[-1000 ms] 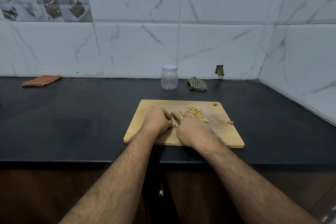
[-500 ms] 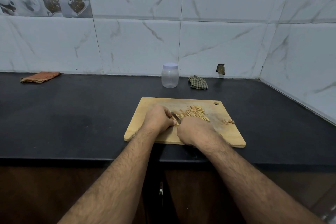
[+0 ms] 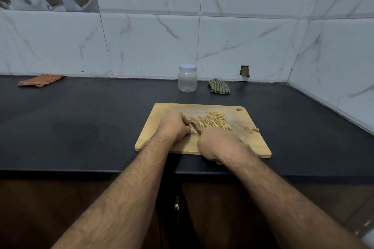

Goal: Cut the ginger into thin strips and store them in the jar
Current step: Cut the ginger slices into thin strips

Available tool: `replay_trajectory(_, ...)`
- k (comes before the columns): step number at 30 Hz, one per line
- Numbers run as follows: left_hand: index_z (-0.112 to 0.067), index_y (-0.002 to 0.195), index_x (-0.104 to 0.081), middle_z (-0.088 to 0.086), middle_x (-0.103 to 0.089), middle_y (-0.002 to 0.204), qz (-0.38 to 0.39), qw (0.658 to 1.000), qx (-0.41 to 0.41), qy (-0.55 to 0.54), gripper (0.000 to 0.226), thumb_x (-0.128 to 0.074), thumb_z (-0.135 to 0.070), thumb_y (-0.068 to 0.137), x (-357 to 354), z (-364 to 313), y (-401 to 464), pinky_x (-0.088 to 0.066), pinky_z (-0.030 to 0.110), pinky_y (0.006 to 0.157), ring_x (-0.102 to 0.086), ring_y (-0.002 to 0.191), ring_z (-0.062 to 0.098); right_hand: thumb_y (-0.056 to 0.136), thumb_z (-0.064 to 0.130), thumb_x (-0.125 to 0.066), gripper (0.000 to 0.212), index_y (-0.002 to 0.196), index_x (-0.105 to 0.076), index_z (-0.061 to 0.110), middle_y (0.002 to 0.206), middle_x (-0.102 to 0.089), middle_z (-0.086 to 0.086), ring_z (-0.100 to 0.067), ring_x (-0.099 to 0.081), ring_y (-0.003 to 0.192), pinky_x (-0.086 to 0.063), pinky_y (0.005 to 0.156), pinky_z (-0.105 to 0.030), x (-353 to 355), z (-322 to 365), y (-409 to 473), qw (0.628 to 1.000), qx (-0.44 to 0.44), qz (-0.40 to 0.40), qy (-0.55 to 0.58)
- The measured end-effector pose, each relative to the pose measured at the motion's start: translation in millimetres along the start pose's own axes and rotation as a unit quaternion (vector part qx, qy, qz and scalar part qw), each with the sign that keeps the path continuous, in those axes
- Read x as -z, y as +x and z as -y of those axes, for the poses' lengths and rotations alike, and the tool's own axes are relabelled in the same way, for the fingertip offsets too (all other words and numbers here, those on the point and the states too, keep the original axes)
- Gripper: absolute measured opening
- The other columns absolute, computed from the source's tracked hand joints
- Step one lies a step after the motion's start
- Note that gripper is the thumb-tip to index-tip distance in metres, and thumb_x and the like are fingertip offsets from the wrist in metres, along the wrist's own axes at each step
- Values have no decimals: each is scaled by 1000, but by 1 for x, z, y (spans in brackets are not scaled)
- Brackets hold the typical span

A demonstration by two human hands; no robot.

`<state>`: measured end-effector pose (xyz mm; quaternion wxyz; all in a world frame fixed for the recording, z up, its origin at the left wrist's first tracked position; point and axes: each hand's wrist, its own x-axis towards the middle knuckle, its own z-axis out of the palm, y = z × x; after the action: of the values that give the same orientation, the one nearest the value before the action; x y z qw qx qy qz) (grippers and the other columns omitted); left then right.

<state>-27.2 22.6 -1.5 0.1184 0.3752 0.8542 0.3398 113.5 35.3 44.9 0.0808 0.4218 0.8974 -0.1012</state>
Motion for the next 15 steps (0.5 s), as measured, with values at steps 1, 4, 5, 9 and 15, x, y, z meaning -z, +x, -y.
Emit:
replay_trajectory(1,-21,92,-71,-7,-67,90,1,1000,0,1,16,-81,-23,79,0,0,1,-43,23,74,-60,87,12,96,14,-47,29,123,-58,10,95,-58,-8,-26,-64,87,-58,82,-39,0,-2,-1,1000,0,0,-2)
replay_trajectory(4,-20,93,-73,-6,-69,92,-1,1000,1,2,17,-81,-24,79,-1,2,1,-43,24,73,-62,88,12,96,14,-47,34,128,-56,11,105,-60,-10,-27,-65,93,-57,85,-40,-1,-5,-8,1000,1,3,-7)
replay_trajectory(5,-20,93,-73,-6,-69,92,-2,1000,1,2,17,-81,-24,79,-1,1,1,-43,24,72,-62,88,12,96,14,-47,34,129,-55,12,107,-60,-10,-27,-64,93,-57,85,-41,-2,-7,-10,1000,4,2,-7)
replay_trajectory(9,-21,93,-72,-8,-66,90,0,1000,0,1,16,-80,-24,80,0,0,0,-42,23,73,-60,89,11,98,18,-45,32,126,-59,12,113,-63,-8,-24,-62,97,-55,87,-40,-7,-16,-17,1000,13,0,-2)
replay_trajectory(15,-21,99,-72,-6,-66,96,-5,1000,-3,7,23,-81,-26,79,0,1,0,-44,24,77,-61,94,13,99,18,-45,29,125,-57,14,117,-62,-8,-25,-60,101,-53,88,-41,-14,-23,-25,1000,5,-2,21)
